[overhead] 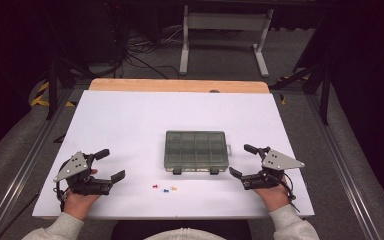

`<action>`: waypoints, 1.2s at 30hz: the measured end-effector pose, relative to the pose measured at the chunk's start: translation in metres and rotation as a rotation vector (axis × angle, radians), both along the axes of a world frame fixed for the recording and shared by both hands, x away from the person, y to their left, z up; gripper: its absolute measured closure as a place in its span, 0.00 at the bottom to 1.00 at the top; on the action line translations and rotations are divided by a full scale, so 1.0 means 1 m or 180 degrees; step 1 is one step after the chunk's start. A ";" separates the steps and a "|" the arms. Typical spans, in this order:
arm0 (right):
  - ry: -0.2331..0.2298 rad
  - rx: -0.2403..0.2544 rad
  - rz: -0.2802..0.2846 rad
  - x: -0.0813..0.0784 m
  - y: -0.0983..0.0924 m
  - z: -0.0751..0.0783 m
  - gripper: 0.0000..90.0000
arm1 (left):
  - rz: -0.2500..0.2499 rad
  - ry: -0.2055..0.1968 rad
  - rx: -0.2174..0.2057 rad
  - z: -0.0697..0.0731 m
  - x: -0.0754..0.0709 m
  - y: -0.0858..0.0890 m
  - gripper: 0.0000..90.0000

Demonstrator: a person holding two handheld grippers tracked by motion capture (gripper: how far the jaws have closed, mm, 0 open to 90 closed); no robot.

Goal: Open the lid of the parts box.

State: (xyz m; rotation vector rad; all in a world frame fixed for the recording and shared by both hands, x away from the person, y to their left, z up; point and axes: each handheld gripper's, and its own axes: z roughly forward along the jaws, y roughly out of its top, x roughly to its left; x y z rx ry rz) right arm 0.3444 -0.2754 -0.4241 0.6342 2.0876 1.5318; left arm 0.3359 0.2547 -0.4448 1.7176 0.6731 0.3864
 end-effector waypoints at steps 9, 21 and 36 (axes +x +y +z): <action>0.0061 -0.0015 0.0032 0.002 0.002 0.000 0.11 | -0.0080 0.0059 0.0034 0.002 0.007 -0.016 0.05; 0.0114 0.0007 0.0130 0.008 0.012 0.007 0.14 | -0.0258 -0.0026 -0.0009 0.016 0.016 -0.048 0.04; 0.0108 0.0051 0.0243 0.019 0.024 0.010 0.14 | -0.0452 0.0011 0.0049 0.016 0.034 -0.089 0.04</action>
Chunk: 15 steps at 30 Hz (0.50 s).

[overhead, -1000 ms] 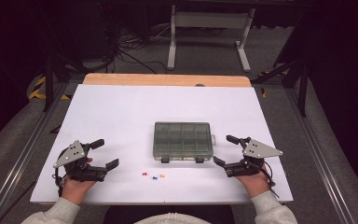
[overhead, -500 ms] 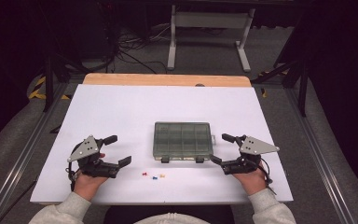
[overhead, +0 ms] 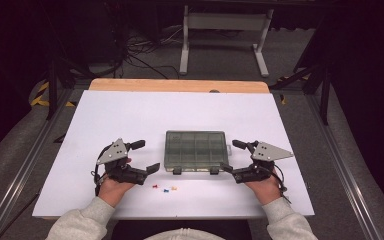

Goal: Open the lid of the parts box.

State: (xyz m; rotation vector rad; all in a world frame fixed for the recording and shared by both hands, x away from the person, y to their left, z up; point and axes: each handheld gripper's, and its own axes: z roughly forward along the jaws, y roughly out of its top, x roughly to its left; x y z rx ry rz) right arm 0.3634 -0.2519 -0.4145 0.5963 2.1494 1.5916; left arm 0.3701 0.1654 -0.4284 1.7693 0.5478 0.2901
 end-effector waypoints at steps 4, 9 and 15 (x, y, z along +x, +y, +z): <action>0.0001 -0.0016 0.0014 0.003 0.002 0.000 0.14 | -0.0049 0.0025 -0.0006 -0.001 0.004 -0.004 0.04; -0.0002 -0.0042 0.0036 0.004 0.005 0.001 0.14 | -0.0170 0.0108 0.0048 -0.003 0.009 -0.011 0.05; 0.0040 -0.0057 0.0066 0.012 0.011 0.004 0.14 | -0.0251 0.0221 0.0110 -0.001 0.020 -0.016 0.07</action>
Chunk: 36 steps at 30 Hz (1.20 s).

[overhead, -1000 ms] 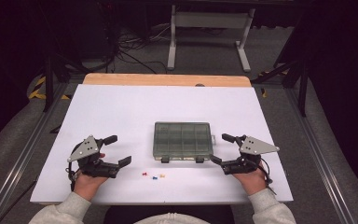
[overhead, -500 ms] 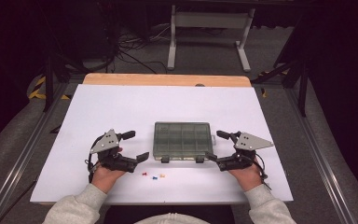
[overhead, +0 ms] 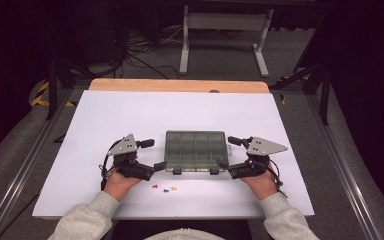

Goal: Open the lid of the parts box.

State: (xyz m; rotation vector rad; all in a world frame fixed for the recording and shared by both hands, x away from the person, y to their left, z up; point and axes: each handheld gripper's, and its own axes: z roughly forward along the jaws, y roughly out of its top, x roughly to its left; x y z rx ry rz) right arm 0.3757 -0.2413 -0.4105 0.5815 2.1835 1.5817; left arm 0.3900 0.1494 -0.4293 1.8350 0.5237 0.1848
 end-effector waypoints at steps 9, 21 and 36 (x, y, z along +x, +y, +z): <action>0.0175 -0.0191 0.0021 0.000 -0.002 -0.007 0.18 | -0.0030 0.0035 0.0315 -0.004 0.001 -0.005 0.13; 0.0312 -0.0377 0.0028 -0.006 -0.008 -0.022 0.23 | -0.0153 0.0229 0.0340 -0.022 0.001 0.000 0.19; 0.0608 -0.0558 -0.0053 -0.004 -0.012 -0.037 0.35 | -0.0161 0.0251 0.0739 -0.028 -0.003 -0.009 0.33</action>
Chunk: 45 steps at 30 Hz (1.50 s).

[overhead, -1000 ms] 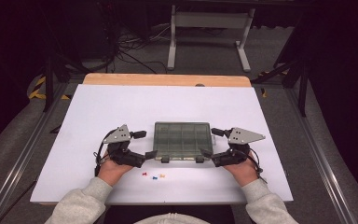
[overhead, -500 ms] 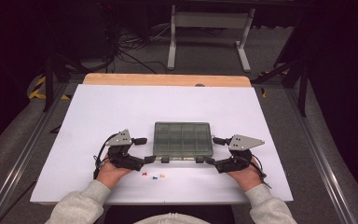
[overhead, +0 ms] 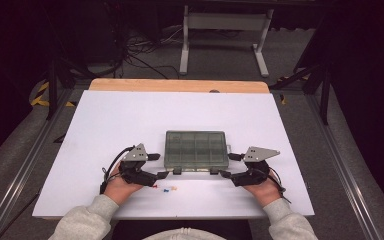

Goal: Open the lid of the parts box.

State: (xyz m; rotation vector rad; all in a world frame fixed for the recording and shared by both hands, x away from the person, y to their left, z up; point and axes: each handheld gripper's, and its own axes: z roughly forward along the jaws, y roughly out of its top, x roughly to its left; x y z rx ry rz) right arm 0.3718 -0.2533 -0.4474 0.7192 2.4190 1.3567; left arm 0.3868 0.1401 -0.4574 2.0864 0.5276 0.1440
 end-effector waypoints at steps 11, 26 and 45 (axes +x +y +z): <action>0.0018 -0.0136 -0.0057 0.000 -0.003 -0.002 0.50 | 0.0001 0.0092 0.0017 -0.001 0.001 0.001 0.52; 0.0032 -0.0233 -0.0063 -0.002 -0.005 -0.002 0.64 | -0.0008 0.0103 0.0121 -0.002 0.002 -0.001 0.71; 0.0059 -0.0263 -0.0064 -0.003 -0.005 -0.003 0.68 | -0.0043 0.0159 0.0090 -0.002 0.004 0.002 0.76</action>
